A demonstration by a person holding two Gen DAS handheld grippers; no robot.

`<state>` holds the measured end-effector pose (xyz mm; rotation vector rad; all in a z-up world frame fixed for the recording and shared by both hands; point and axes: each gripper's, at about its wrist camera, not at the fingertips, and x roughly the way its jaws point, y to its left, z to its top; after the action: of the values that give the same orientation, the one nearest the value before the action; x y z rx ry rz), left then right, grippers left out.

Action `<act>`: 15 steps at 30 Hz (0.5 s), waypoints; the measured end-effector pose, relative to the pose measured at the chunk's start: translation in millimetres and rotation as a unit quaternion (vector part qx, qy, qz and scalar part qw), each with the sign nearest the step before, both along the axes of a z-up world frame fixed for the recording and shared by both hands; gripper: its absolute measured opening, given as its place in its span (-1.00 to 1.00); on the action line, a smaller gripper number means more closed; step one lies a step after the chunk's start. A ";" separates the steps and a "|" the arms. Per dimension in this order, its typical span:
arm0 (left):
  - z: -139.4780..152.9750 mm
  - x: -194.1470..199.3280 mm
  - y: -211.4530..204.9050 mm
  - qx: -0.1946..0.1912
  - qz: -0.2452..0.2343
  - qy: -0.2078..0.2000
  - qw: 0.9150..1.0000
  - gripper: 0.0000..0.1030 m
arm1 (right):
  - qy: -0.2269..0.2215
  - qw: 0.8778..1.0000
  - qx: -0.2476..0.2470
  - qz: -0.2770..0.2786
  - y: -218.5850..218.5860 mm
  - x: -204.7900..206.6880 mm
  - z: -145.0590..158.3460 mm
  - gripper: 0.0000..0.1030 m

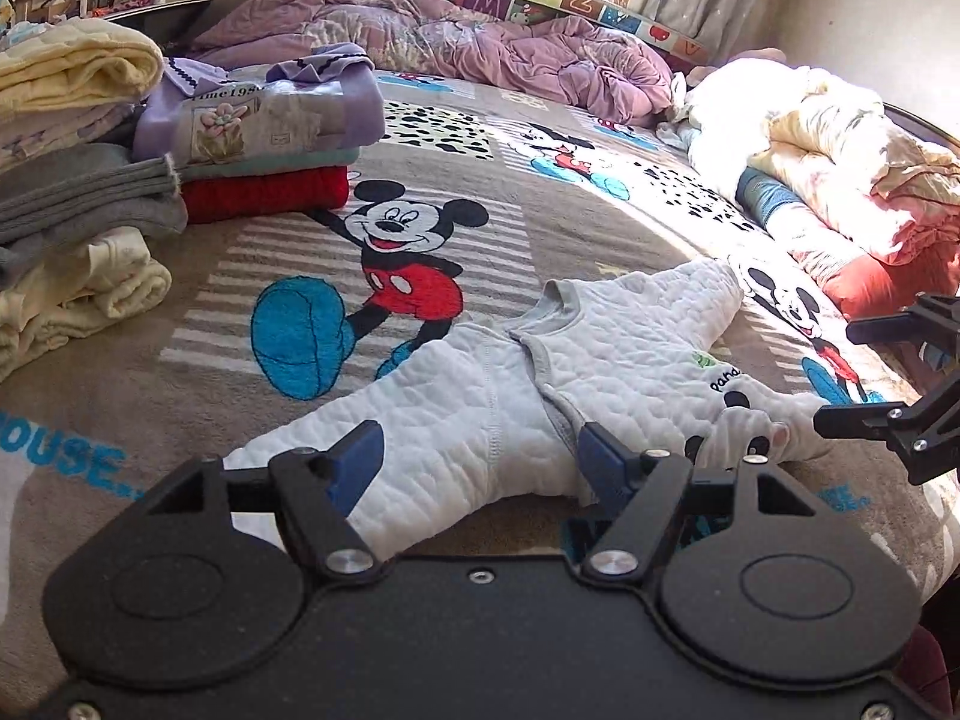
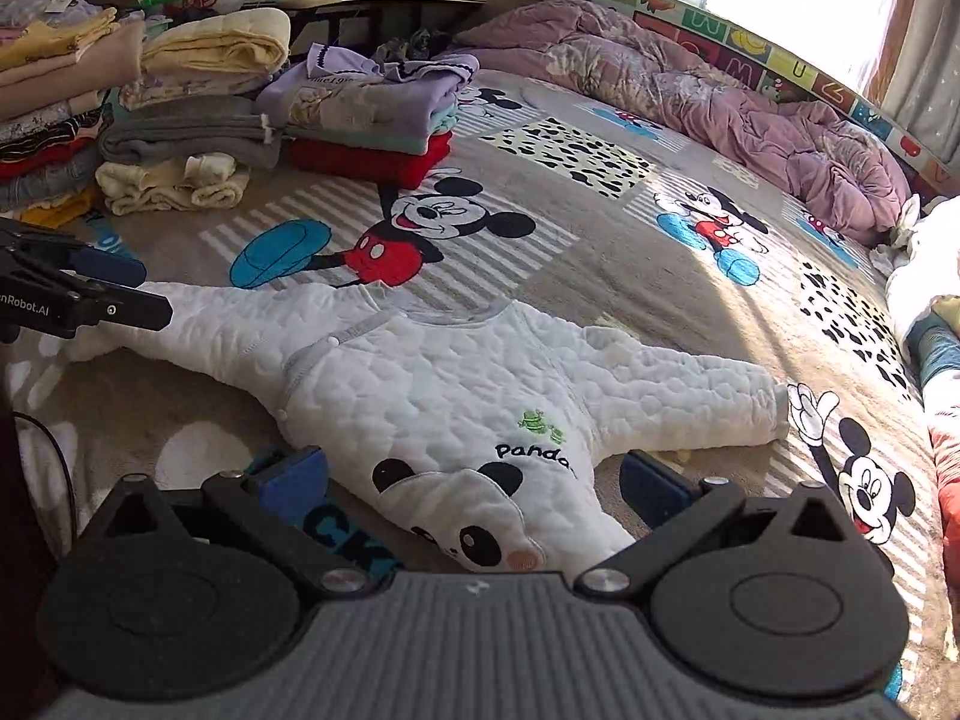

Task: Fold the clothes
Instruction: 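Grasp the garment shoulder with the left tool while the right tool grasps the collar edge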

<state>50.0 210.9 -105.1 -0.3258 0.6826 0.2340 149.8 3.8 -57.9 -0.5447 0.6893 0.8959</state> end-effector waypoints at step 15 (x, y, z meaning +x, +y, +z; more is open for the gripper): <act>-26.4 80.7 50.4 -0.017 -0.028 0.046 0.998 0.38 | 0.047 0.995 -0.043 0.075 77.4 141.7 -29.7 0.41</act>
<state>130.7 261.2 -131.5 -0.3297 0.7863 0.1851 291.5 81.2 -87.6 -0.6400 0.7834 1.0413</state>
